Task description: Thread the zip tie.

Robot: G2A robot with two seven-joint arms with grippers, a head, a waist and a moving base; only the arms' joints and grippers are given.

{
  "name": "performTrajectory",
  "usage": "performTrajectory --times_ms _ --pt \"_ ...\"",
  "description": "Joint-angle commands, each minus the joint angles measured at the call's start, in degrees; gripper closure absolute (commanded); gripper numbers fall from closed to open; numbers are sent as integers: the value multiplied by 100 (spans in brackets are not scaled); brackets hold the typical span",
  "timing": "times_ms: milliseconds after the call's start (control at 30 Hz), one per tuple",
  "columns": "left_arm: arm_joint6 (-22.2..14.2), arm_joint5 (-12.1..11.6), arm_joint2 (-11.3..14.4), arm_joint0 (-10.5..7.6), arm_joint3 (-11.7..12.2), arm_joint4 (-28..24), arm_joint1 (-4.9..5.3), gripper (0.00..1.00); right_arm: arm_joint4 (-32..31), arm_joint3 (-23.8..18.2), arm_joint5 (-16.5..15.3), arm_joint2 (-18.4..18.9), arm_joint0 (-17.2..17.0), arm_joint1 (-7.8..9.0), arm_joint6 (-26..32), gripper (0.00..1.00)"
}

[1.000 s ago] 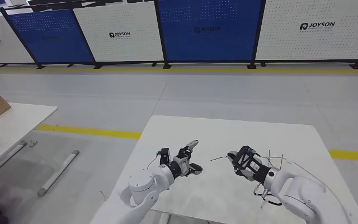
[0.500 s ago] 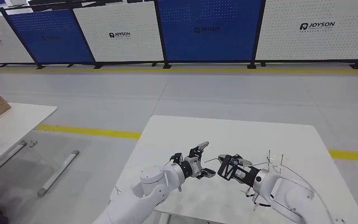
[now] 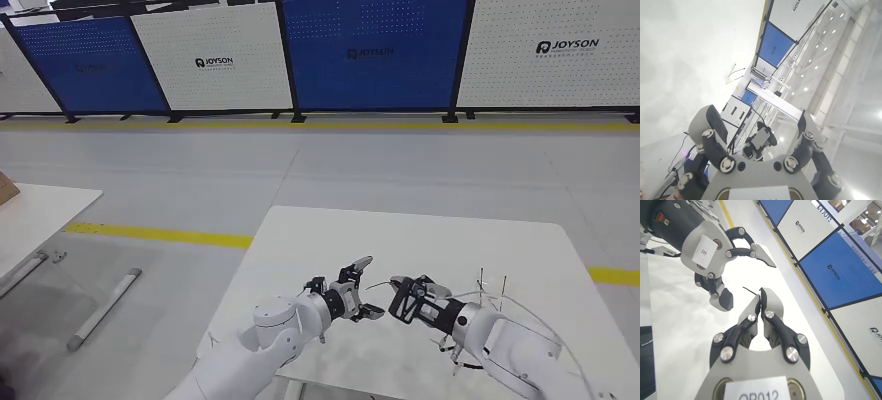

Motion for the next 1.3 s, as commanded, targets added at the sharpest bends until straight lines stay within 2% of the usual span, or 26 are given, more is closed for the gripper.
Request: performTrajectory --times_ms 0,400,433,467,500,567,1000,1267 --pt "-62 0 9 -49 -3 -38 5 0 -50 -63 -4 20 -80 32 -72 100" --pt "-139 -48 24 -9 -11 139 -12 0 -53 -70 -4 13 -84 38 -65 100" --pt "-157 -38 13 7 -14 164 -10 16 -53 -70 -4 13 -84 38 -65 100" --pt "-172 -38 -10 31 -23 163 -10 42 -53 -70 -4 13 -84 38 -65 100" --pt "-179 -39 -29 47 -31 158 -10 59 -53 -70 -4 13 -84 38 -65 100" --pt "-209 -21 -60 74 -42 139 -12 100 -53 -70 -4 13 -84 38 -65 100" --pt "-361 0 -74 88 19 87 -29 100 -53 -70 -4 13 -84 38 -65 100" --pt "-406 -1 -124 167 -29 237 -33 100 -53 -70 -4 13 -84 38 -65 100"
